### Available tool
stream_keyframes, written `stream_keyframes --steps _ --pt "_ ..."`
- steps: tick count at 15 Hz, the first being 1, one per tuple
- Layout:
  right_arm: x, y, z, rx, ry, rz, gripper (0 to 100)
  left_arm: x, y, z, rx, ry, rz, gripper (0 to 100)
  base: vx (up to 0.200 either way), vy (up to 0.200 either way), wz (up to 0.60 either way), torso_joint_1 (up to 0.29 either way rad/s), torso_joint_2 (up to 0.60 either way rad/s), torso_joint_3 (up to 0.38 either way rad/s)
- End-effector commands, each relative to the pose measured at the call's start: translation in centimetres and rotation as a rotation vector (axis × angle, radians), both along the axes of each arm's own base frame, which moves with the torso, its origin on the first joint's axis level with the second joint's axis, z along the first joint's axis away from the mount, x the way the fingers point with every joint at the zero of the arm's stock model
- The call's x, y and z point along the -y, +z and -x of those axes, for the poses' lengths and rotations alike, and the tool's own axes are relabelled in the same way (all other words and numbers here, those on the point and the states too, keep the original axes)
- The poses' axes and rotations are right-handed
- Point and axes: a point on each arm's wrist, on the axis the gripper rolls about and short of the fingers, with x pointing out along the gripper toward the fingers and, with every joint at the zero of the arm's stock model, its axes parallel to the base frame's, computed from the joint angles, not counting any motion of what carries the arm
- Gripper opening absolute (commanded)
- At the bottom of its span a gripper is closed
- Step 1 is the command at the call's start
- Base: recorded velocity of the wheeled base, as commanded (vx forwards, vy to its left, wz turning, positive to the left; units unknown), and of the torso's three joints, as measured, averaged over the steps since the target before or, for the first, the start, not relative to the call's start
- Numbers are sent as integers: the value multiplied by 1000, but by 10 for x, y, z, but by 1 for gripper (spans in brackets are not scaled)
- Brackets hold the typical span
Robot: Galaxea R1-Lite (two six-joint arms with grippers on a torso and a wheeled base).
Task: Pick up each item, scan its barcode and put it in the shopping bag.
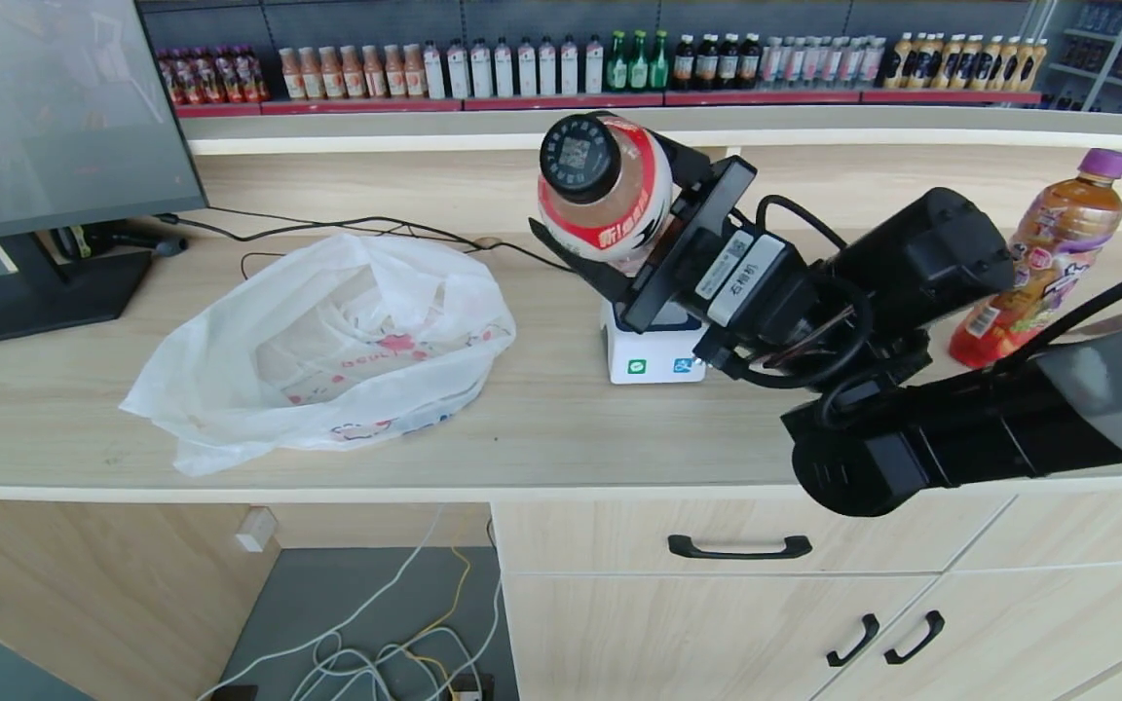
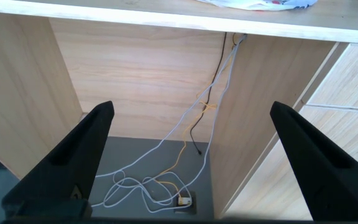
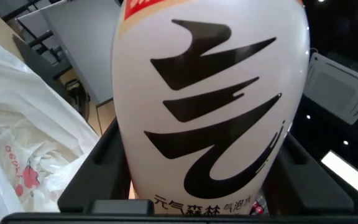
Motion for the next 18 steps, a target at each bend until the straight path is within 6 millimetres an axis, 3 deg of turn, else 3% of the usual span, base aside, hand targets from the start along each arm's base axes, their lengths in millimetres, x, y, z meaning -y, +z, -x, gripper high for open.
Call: stream_keyframes --steps 1,5,8,13,15,18 --pt "10 11 21 -59 -3 -38 0 0 0 0 0 -1 0 100 0 0 0 0 0 0" --pt "35 27 60 -241 -15 -168 0 0 0 0 0 1 0 100 0 0 0 0 0 0" --pt "53 -6 78 -601 -15 -239 0 0 0 0 0 1 0 100 0 0 0 0 0 0" --pt "68 1 88 -871 21 -307 0 0 0 0 0 1 0 100 0 0 0 0 0 0" --pt "71 -4 88 -966 -20 -437 0 0 0 0 0 1 0 100 0 0 0 0 0 0" --pt "66 -23 72 -1085 -57 -700 0 0 0 0 0 -1 -1 100 0 0 0 0 0 0"
